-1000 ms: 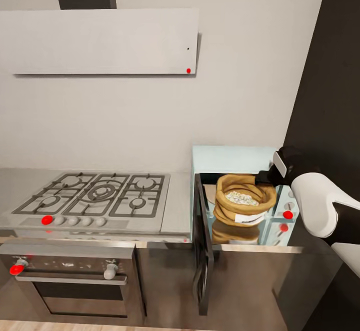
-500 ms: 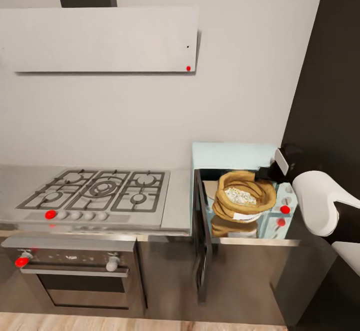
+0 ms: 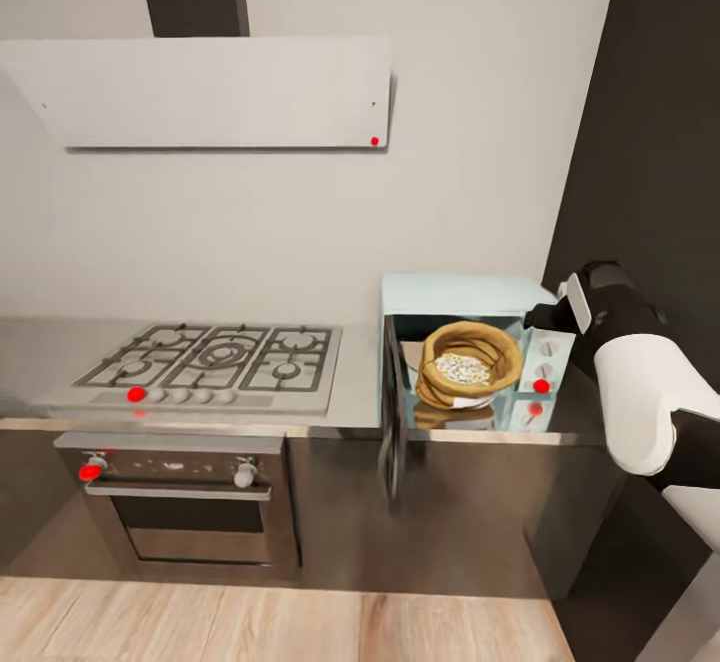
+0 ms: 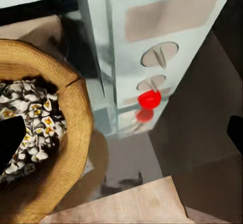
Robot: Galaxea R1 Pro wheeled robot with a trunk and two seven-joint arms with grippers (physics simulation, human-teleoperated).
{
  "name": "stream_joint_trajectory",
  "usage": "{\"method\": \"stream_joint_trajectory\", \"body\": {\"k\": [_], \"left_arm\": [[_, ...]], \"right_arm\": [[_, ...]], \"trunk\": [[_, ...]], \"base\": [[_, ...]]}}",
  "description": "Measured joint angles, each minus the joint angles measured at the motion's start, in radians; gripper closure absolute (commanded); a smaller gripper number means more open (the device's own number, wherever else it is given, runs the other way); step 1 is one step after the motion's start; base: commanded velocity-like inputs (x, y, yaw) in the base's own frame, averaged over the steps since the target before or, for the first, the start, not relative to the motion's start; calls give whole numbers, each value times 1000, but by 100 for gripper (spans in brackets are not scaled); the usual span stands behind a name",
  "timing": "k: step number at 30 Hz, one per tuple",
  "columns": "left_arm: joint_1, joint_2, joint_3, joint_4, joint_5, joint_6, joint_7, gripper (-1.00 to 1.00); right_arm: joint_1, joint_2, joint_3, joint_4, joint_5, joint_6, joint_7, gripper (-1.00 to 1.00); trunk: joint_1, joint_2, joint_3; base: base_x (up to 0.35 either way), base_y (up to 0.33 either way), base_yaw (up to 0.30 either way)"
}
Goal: In the kitchen, take the popcorn bag from the countertop, put it into the microwave, and heat it until the popcorn is cooked so the cooked popcorn ends up inside the bag.
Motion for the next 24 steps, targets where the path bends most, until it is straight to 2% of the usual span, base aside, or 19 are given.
{"method": "stream_joint_trajectory", "body": {"k": [7, 11, 13, 14, 15, 17, 18, 19, 21, 24], "left_arm": [[0, 0, -2, 0, 1, 0, 0, -100], [0, 0, -3, 0, 0, 0, 0, -100], [0, 0, -2, 0, 1, 0, 0, -100], [0, 0, -2, 0, 2, 0, 0, -100], [0, 0, -2, 0, 2, 0, 0, -100], [0, 0, -1, 1, 2, 0, 0, -100], [0, 0, -1, 1, 2, 0, 0, -100], [0, 0, -2, 1, 2, 0, 0, -100], [0, 0, -4, 1, 2, 0, 0, -100], [0, 0, -6, 1, 1, 0, 0, -100]], "right_arm": [[97, -7, 8, -5, 4, 0, -3, -100], [212, 5, 33, -1, 0, 0, 1, -100], [242, 8, 41, 1, -3, 0, 8, -100], [270, 14, 43, 1, -6, 0, 17, -100], [299, 35, 45, 2, -13, 0, 30, -100], [322, 73, 45, 2, -18, -2, 83, -100], [325, 81, 46, 1, -17, -33, 121, -100], [328, 85, 46, 1, -16, -80, 193, -100], [329, 87, 46, 1, -13, -141, 281, -100], [345, 89, 46, 2, -14, -257, 352, -100]], "trunk": [[0, 0, 0], [-1, 0, 0], [-1, 0, 0], [-1, 0, 0], [-1, 0, 0], [-1, 0, 0], [-1, 0, 0], [-1, 0, 0], [-1, 0, 0], [-1, 0, 0]], "base": [[-303, 0, 0], [-29, 0, 0], [-2, 0, 0], [0, 0, 0], [0, 0, 0], [0, 0, 0], [0, 0, 0], [0, 0, 0], [0, 0, 0], [0, 0, 0]]}}
